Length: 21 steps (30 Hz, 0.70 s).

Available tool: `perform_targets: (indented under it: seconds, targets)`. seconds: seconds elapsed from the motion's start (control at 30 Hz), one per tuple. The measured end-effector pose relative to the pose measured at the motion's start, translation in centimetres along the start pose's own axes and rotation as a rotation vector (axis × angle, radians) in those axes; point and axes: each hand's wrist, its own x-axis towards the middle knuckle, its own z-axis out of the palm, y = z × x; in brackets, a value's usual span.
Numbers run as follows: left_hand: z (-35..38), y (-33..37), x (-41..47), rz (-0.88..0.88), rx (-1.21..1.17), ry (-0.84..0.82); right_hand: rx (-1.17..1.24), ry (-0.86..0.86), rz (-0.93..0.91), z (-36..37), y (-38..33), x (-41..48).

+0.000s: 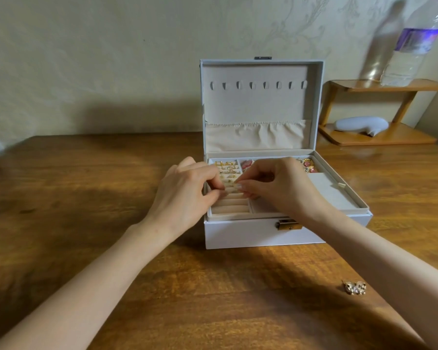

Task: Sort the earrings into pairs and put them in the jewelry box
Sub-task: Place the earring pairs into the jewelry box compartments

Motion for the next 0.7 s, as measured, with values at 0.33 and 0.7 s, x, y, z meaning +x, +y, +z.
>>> perform_targets:
  seconds: [0.33, 0.7]
  targets:
    - [0.2, 0.4, 0.2, 0.058, 0.166, -0.005, -0.29, 0.005, -0.22, 1.2, -0.3, 0.1]
    - [-0.2, 0.9, 0.5, 0.094, 0.218, -0.111, -0.428, -0.049, -0.26, 1.5, -0.6, 0.1]
